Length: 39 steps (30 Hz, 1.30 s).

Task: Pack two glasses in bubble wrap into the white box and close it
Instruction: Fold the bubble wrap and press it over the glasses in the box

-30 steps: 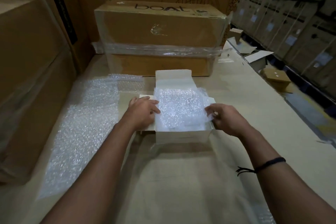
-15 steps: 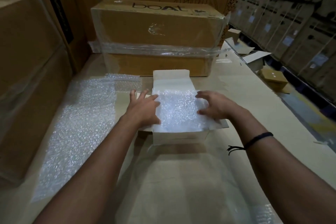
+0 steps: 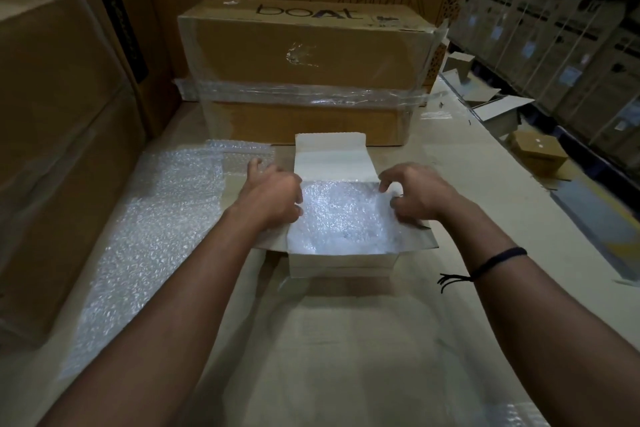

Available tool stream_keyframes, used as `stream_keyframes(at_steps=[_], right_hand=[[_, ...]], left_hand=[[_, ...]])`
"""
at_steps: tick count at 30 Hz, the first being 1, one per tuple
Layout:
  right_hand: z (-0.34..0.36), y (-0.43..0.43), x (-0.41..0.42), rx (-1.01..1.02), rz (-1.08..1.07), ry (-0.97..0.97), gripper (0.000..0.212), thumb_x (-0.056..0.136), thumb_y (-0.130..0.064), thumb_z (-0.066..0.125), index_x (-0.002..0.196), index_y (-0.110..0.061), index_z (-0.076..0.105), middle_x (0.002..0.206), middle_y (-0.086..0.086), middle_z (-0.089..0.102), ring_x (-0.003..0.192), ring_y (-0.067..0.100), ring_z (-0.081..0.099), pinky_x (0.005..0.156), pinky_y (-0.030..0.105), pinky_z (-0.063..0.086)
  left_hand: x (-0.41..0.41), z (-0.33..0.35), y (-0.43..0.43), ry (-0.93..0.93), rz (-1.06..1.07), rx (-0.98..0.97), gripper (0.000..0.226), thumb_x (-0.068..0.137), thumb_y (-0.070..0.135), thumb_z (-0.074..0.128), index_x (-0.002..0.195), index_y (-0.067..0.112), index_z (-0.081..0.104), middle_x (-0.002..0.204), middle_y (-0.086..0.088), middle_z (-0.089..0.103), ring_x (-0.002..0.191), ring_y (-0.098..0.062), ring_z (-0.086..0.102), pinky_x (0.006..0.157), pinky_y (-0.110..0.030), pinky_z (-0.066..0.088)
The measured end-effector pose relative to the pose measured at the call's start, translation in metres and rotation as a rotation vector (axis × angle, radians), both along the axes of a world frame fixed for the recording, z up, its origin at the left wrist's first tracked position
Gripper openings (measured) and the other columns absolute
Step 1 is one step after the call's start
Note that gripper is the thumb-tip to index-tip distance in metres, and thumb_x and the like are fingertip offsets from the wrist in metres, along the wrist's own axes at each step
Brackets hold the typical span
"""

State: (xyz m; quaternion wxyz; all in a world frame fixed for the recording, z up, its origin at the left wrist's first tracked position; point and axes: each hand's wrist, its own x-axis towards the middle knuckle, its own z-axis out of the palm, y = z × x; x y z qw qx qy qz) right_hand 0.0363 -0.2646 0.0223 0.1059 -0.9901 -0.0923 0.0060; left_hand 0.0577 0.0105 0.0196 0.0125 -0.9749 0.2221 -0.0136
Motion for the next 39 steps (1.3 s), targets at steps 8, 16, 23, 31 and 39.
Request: stream_keyframes(at_steps=[8,16,23,31,39], right_hand=[[-0.02,0.015,0.001,-0.304,0.053,0.049,0.016,0.084,-0.027,0.053,0.092,-0.031,0.067,0.106,-0.006,0.068,0.122,0.019,0.044,0.108,0.043,0.024],[-0.011,0.015,0.0,-0.299,0.063,0.306,0.04,0.093,-0.03,0.039,0.128,-0.026,0.057,0.151,-0.005,0.041,0.148,0.022,0.012,0.111,0.065,-0.011],[0.003,0.024,-0.007,-0.421,0.073,0.326,0.007,0.081,-0.034,0.054,0.085,-0.031,0.057,0.134,-0.007,0.055,0.149,0.016,0.012,0.108,0.067,-0.019],[-0.007,0.039,-0.01,-0.611,0.111,0.348,0.02,0.087,-0.031,0.056,0.103,-0.023,0.067,0.158,0.001,0.029,0.151,0.024,-0.002,0.104,0.073,-0.018],[0.016,0.036,-0.028,-0.526,0.032,0.307,0.026,0.086,-0.042,0.066,0.108,-0.028,0.068,0.154,-0.006,0.037,0.151,0.021,0.0,0.105,0.07,-0.016]], left_hand=[[-0.003,-0.005,-0.025,-0.002,0.118,0.247,0.003,0.084,0.024,0.062,0.085,0.023,0.06,0.117,-0.005,0.066,0.132,-0.03,0.04,0.111,-0.063,0.0],[0.0,-0.015,-0.023,0.025,0.034,0.292,0.021,0.084,0.038,0.065,0.096,0.021,0.066,0.118,-0.002,0.065,0.133,-0.028,0.038,0.112,-0.062,-0.004],[-0.007,-0.009,-0.011,0.154,-0.009,0.282,0.023,0.075,0.035,0.052,0.089,0.026,0.068,0.148,0.001,0.043,0.145,-0.03,0.015,0.109,-0.063,-0.016],[-0.015,-0.013,-0.027,0.116,0.034,0.396,0.048,0.08,0.033,0.06,0.126,0.017,0.057,0.148,-0.007,0.04,0.143,-0.035,0.019,0.11,-0.066,-0.012],[-0.016,0.006,-0.021,0.293,0.043,0.324,0.031,0.08,0.035,0.063,0.107,0.021,0.067,0.158,-0.003,0.025,0.148,-0.03,0.001,0.108,-0.062,-0.018]])
